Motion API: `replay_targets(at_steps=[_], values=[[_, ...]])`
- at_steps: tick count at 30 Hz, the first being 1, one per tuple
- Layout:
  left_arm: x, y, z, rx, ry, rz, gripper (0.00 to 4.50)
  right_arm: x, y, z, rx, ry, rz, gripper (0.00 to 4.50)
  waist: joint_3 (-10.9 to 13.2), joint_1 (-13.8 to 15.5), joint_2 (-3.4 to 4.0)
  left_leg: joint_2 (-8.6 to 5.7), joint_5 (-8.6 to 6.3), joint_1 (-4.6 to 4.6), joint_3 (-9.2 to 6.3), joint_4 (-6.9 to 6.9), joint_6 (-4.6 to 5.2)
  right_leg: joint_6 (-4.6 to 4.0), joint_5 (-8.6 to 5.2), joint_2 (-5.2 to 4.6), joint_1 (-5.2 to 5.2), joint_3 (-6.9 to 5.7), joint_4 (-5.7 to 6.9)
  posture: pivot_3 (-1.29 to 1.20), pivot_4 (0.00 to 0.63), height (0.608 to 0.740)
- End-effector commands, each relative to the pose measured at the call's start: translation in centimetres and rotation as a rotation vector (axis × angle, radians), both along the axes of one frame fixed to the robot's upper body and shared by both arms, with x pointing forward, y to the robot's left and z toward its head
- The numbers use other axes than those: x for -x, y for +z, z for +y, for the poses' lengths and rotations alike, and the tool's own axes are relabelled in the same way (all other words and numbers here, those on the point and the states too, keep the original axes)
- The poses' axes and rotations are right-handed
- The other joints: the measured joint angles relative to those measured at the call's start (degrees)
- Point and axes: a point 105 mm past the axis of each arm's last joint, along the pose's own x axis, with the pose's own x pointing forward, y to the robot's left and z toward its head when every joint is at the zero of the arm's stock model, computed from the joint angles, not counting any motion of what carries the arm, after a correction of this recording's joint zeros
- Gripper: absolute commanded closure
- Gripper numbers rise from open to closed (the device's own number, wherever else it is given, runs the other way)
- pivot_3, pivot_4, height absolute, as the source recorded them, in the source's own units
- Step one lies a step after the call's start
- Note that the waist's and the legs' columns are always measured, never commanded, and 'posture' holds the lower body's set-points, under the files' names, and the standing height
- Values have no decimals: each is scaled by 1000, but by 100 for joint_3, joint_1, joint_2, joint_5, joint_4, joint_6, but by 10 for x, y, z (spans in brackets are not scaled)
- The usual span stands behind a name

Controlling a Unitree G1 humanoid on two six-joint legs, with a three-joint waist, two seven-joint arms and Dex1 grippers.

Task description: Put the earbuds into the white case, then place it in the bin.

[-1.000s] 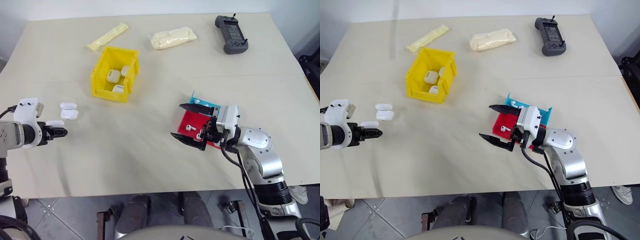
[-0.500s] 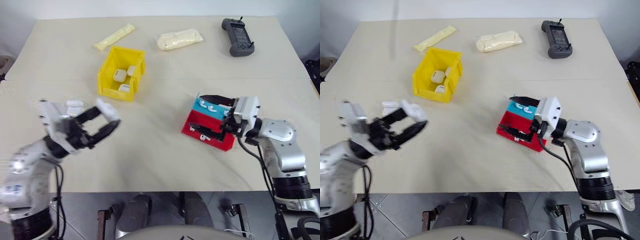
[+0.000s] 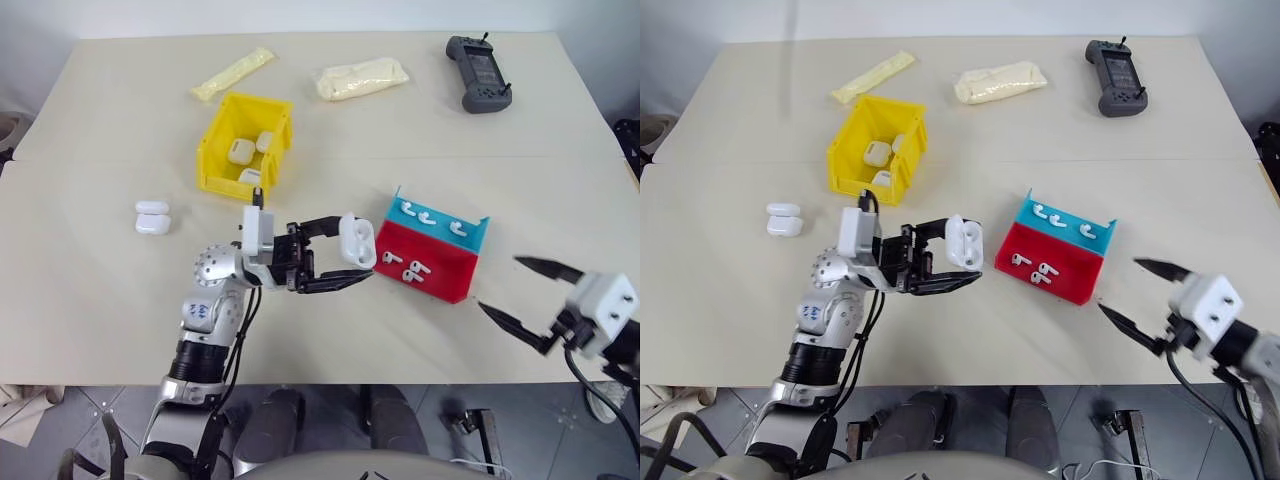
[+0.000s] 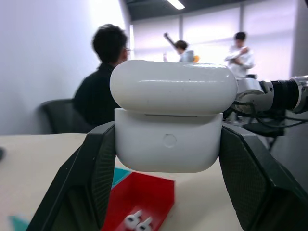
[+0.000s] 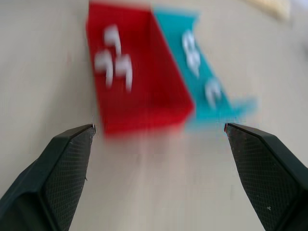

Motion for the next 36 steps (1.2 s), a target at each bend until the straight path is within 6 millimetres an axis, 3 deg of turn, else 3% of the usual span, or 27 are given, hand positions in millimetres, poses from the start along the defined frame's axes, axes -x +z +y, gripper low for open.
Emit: replay_targets(at_steps=[1,5,10,13,17,26,30,33,36], values=[[4,6,-8,35,-35,-38,1717,6,15,5,26,19,-51,0,1,-2,-2,1,-1,13,9,-2,1,0,0,2,7,7,-2,0,150,740],[9,3,-10,19,-62,-16,1717,2,20,29,3,98,-13,0,1,4,-1,25,-2,33,32,-6,3,4,2,3,13,19,0,0,150,740],[10,1,-4,17,-9,-13,1717,-23,30,60,-29,104,153,0,0,32,0,30,-6,39,52,-5,7,7,4,5,7,41,2,0,150,740],[11,-2,5,-3,40,-9,1717,-36,33,88,19,175,262,0,4,52,-7,40,-9,31,42,-5,2,5,3,12,6,31,-9,0,150,740],[12,-2,10,-11,80,-4,1717,-45,29,104,113,182,381,0,4,80,-7,38,-12,26,39,-3,5,5,4,8,3,27,-17,0,150,740],[14,1,12,-4,122,16,1717,-63,25,131,303,178,444,0,4,138,-7,37,-16,5,31,-3,9,8,7,5,-6,12,-38,0,150,740],[15,2,13,-7,123,17,1717,-68,22,129,356,171,452,913,4,157,-7,32,-16,2,30,-2,10,9,8,1,-7,11,-39,0,150,740],[15,2,14,-9,127,16,1717,-72,21,129,384,171,446,1931,4,153,-7,33,-16,2,31,-2,10,10,9,3,-7,9,-40,0,150,740],[15,3,13,-8,126,15,1717,-74,20,130,403,186,446,1931,4,151,-7,34,-16,2,32,-2,10,10,9,3,-8,9,-40,0,150,740]])
